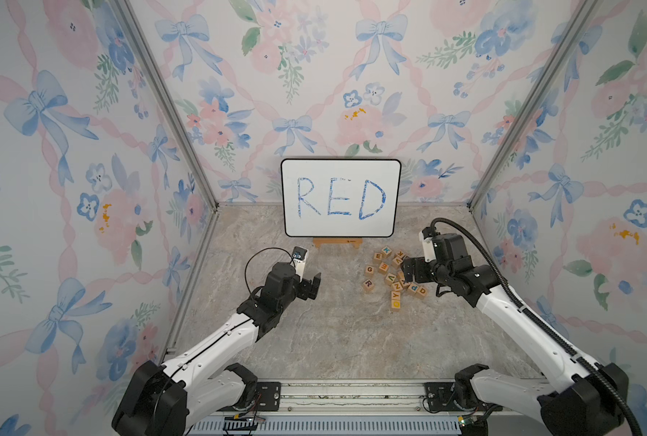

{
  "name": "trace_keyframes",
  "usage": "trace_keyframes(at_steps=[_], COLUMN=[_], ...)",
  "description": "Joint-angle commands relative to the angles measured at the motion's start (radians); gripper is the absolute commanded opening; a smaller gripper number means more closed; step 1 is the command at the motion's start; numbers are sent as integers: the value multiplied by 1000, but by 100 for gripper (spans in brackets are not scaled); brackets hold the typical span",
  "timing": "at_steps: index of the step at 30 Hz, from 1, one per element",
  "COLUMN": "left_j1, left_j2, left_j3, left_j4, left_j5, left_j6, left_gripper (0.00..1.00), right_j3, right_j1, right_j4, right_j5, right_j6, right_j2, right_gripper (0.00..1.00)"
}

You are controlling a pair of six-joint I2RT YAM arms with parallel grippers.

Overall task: Assemble the uppercase word "red" with letter blocks
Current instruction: Pick up the letter block from the center of the board.

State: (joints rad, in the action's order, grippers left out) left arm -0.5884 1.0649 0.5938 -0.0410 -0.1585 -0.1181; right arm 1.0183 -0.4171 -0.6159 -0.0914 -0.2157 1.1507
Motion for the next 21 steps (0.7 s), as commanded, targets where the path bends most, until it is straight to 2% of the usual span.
trace_keyframes(at_steps=[1,3,9,16,21], left_j1=[-44,-64,-116,-173,-201], left_j2=[-12,-8,51,145,230], left_j3=[50,75,172,229,268], left_j4=[147,185,321,396,420], left_j5=[8,15,32,71,37], left_j6=[-39,-43,-73,-91,-114], left_gripper=[98,98,98,98,98], right_j3=[46,51,40,6,-37], right_j1=[-56,-98,-209,-258,-258], right_j4=[-180,-222,-336,-397,-392], right_j5=[10,12,-83,-94,-62], right_j6=[-65,-84,-198,-284,-306], right_j2=[-17,-29,-90,-166,-222], right_gripper=[97,97,97,97,97])
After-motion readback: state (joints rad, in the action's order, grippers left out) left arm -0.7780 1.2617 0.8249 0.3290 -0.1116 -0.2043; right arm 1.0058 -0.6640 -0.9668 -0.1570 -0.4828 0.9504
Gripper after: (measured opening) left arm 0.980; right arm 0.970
